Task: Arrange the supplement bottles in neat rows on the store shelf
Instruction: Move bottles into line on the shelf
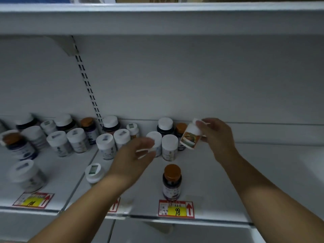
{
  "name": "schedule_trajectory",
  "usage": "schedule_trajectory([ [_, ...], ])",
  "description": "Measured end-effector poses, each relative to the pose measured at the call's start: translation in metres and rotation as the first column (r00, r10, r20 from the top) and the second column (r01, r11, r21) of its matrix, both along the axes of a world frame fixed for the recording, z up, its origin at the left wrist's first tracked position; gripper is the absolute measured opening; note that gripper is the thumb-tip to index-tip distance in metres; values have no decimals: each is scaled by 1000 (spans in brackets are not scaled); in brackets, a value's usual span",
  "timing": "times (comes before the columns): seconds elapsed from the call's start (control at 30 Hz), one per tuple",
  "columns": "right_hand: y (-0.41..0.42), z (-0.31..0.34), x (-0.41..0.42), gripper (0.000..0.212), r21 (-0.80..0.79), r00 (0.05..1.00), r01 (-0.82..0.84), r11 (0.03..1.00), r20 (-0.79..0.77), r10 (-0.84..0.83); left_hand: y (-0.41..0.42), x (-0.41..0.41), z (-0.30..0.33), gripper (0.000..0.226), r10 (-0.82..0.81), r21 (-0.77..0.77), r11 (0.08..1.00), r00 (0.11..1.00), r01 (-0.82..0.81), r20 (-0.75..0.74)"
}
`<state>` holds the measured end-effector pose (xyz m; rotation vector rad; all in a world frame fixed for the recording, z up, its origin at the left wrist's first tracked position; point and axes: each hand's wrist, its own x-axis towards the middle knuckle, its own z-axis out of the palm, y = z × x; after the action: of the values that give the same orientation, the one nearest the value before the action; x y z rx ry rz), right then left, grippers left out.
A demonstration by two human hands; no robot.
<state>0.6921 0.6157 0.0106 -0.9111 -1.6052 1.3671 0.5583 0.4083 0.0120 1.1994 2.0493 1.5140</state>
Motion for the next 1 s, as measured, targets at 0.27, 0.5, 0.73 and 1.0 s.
schedule_trajectory([
  [0.27,-78,49,-42,14,-44,917,-391,919,-108,385,-7,-16,40,37,-205,-53,977,979,206,14],
  [0.5,-124,43,-96,18,88,829,-546,833,201,522,-61,-80,33,40,-229,-161,963,971,217,-62],
  [0.73,-157,-15,-111,25,246,707,-607,756,602,372,-89,-149,-1,45,-108,-318,947,978,47,-177],
  [1.0,-165,-32,-108,42,128,674,-606,785,607,421,-79,-163,-16,37,-185,-316,938,977,144,-104],
])
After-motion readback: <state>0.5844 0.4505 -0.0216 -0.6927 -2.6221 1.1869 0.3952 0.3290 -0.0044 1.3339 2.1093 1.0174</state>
